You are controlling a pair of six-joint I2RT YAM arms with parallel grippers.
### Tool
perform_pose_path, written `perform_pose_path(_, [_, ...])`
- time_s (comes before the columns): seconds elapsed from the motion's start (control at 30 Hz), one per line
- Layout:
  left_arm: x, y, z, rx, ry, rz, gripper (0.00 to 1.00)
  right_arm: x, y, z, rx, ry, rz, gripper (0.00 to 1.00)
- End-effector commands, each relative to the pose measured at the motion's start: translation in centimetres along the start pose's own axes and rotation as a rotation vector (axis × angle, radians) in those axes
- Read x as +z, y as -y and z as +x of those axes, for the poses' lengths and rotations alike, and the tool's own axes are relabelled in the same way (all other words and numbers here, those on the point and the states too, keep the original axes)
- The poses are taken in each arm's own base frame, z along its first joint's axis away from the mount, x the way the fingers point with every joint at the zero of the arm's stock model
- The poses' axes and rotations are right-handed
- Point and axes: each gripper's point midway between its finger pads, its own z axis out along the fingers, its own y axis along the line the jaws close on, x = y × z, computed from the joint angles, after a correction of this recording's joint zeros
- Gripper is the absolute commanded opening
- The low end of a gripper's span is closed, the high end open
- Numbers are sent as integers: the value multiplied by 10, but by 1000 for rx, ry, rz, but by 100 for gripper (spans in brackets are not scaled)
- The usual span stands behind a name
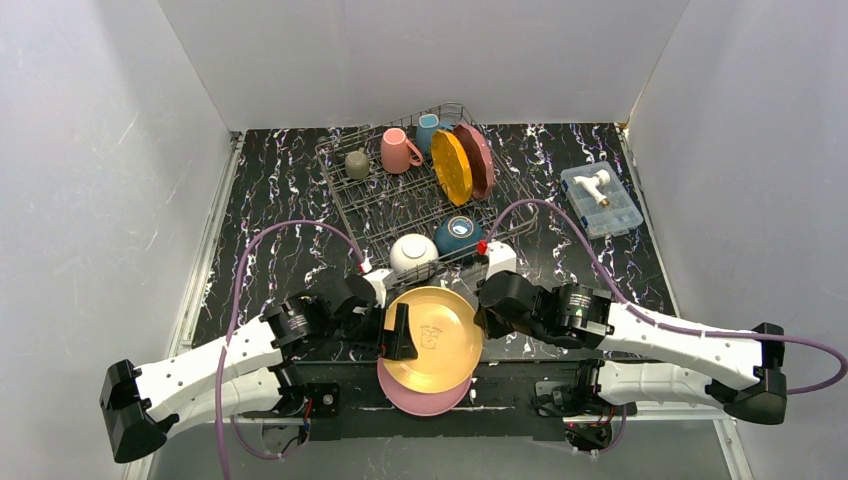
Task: Load the mixed dishes into the dish rack
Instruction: Pick up the plate from the corner of the board.
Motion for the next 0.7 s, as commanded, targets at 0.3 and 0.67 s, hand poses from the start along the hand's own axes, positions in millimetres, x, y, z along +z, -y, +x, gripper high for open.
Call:
perform_pose_path(0.3, [-4, 19, -2, -26, 12, 105, 62, -26, 0, -26, 86, 111, -32, 1])
perform_pose_path(0.67, [-8, 33, -10, -18, 42, 169, 25, -33, 9, -22, 118, 122, -23, 1])
